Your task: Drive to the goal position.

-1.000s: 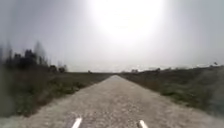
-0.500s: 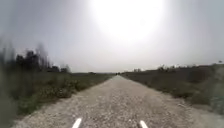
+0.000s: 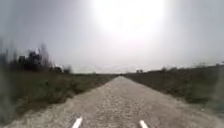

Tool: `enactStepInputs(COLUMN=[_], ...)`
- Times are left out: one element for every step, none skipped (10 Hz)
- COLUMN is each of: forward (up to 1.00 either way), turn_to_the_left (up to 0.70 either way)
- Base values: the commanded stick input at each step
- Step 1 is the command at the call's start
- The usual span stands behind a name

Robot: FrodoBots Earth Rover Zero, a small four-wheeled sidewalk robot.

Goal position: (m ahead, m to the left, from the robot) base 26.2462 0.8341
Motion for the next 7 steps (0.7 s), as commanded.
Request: enactStepInputs(forward=[0.70,0.70,0.70,0.70,0.70,0.70,0.70], turn_to_the_left=[0.00,0.00,0.00,0.00,0.00,0.00,0.00])
